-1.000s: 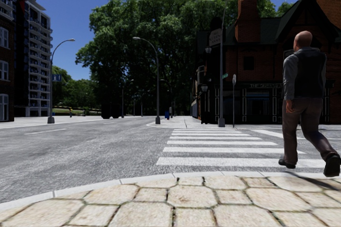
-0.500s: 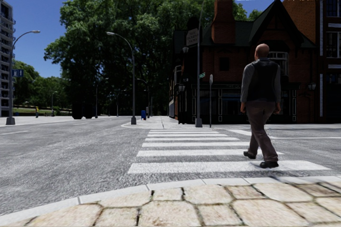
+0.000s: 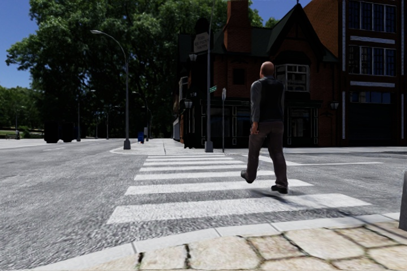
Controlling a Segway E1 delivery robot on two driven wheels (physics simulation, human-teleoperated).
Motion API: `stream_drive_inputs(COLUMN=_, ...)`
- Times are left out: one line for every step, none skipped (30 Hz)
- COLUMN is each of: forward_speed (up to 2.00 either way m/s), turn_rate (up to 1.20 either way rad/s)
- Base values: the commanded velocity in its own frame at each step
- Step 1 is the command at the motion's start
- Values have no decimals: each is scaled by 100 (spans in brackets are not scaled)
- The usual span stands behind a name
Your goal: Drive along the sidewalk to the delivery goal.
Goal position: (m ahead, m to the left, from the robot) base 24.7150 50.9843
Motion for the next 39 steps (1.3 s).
stream_drive_inputs(forward_speed=78, turn_rate=-8)
stream_drive_inputs(forward_speed=88, turn_rate=0)
stream_drive_inputs(forward_speed=88, turn_rate=0)
stream_drive_inputs(forward_speed=95, turn_rate=0)
stream_drive_inputs(forward_speed=98, turn_rate=0)
stream_drive_inputs(forward_speed=98, turn_rate=0)
stream_drive_inputs(forward_speed=98, turn_rate=0)
stream_drive_inputs(forward_speed=99, turn_rate=0)
stream_drive_inputs(forward_speed=99, turn_rate=0)
stream_drive_inputs(forward_speed=99, turn_rate=0)
stream_drive_inputs(forward_speed=99, turn_rate=0)
stream_drive_inputs(forward_speed=104, turn_rate=0)
stream_drive_inputs(forward_speed=112, turn_rate=0)
stream_drive_inputs(forward_speed=119, turn_rate=0)
stream_drive_inputs(forward_speed=123, turn_rate=0)
stream_drive_inputs(forward_speed=123, turn_rate=0)
stream_drive_inputs(forward_speed=124, turn_rate=0)
stream_drive_inputs(forward_speed=124, turn_rate=0)
stream_drive_inputs(forward_speed=124, turn_rate=0)
stream_drive_inputs(forward_speed=124, turn_rate=0)
stream_drive_inputs(forward_speed=124, turn_rate=0)
stream_drive_inputs(forward_speed=123, turn_rate=0)
stream_drive_inputs(forward_speed=122, turn_rate=0)
stream_drive_inputs(forward_speed=122, turn_rate=0)
stream_drive_inputs(forward_speed=122, turn_rate=0)
stream_drive_inputs(forward_speed=135, turn_rate=0)
stream_drive_inputs(forward_speed=162, turn_rate=0)
stream_drive_inputs(forward_speed=183, turn_rate=0)
stream_drive_inputs(forward_speed=173, turn_rate=0)
stream_drive_inputs(forward_speed=171, turn_rate=0)
stream_drive_inputs(forward_speed=170, turn_rate=0)
stream_drive_inputs(forward_speed=164, turn_rate=0)
stream_drive_inputs(forward_speed=164, turn_rate=0)
stream_drive_inputs(forward_speed=153, turn_rate=0)
stream_drive_inputs(forward_speed=147, turn_rate=0)
stream_drive_inputs(forward_speed=145, turn_rate=0)
stream_drive_inputs(forward_speed=145, turn_rate=0)
stream_drive_inputs(forward_speed=141, turn_rate=0)
stream_drive_inputs(forward_speed=138, turn_rate=0)
